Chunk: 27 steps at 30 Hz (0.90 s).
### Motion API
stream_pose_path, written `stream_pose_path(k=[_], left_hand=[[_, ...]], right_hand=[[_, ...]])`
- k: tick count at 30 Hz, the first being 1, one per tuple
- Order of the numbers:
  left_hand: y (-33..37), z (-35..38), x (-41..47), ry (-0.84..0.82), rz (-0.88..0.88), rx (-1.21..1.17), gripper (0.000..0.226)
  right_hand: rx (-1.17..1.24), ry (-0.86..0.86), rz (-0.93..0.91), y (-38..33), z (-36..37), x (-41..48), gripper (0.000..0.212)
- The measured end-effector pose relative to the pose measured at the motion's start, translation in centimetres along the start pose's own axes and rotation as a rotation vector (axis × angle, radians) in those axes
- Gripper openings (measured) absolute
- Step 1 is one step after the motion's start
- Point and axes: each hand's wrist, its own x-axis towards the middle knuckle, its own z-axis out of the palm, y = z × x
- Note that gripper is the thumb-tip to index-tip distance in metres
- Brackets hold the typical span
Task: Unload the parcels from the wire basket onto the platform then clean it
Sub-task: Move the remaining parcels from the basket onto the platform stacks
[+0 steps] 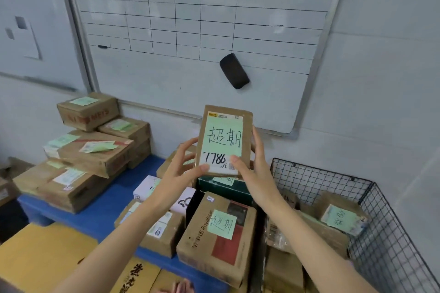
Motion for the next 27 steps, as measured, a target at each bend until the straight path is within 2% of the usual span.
stream_pose_path(k=[8, 13, 18, 23, 27], left_hand=[[-5.1, -4.1, 3.5, -0.135, -0.039, 0.03, 0.074], [-7.3, -4.0, 4.9, -0.216, -0.064, 0.01, 0.075], [-9.5, -3.6, 5.8, -0.229, -0.106, -0.023, 0.076], [-12.1, -3.3, 7.4, -0.24, -0.207, -0.042, 0.083], [-13.9, -2.8, 8.4, -0.236, -0.252, -0.025, 0.077]], right_hand=[[-0.153, -0.006, 0.183, 2.5, 3.0, 1.9, 0.078], [-0.226, 0.016, 0.276, 4.3, 3.3, 2.1, 0.076], [-0.297, 0.035, 0.348, 5.6, 3.1, 3.3, 0.076], [-0.411, 0.015, 0.389, 6.9, 1.7, 4.5, 0.06], [-0.668, 0.034, 0.344, 8.0, 0.1, 5.1, 0.054]])
